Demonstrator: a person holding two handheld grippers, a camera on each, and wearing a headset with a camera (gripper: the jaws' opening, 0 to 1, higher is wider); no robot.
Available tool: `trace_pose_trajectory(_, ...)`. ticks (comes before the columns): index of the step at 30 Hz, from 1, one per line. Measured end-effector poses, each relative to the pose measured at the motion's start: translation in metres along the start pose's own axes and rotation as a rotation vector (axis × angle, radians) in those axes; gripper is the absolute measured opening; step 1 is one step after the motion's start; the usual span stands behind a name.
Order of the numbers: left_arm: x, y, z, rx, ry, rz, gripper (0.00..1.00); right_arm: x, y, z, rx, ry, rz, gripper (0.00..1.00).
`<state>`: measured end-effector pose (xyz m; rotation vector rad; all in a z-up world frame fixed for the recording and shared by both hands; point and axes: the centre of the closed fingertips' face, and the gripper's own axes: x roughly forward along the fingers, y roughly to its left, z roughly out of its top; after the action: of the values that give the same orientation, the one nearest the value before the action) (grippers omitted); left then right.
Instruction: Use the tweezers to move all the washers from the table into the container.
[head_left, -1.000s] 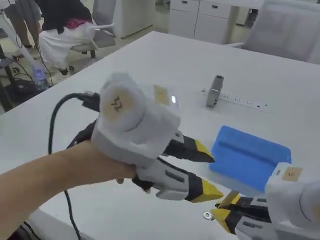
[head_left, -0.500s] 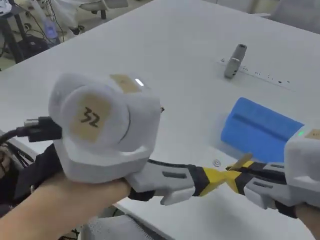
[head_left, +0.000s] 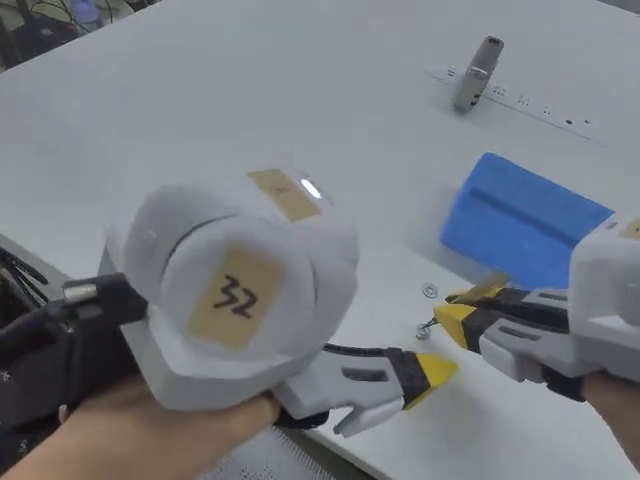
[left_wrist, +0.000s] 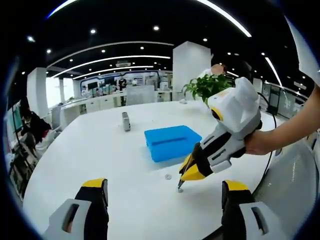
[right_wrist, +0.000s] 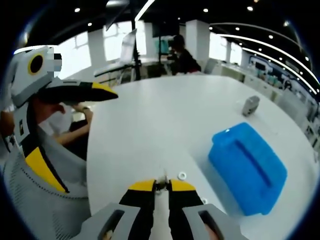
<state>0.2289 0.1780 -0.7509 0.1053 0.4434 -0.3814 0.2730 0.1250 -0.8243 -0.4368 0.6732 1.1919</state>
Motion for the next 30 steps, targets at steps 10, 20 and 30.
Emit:
trace_pose_trajectory(10,-0.005,0.006,0.000,-0.004,0.005,-0.010,0.89,-0.003,0.001,0.000,0.006,0.015,0.001,0.00)
trace_pose_trajectory(20,0.017,-0.019,-0.028,0.013,0.143,-0.126,0.72,-0.015,0.003,-0.013,0.037,0.026,-0.025,0.00)
trace_pose_trajectory(30,0.038,-0.044,-0.044,-0.123,0.406,-0.286,0.53,-0.050,-0.012,-0.024,0.121,-0.002,-0.126,0.00)
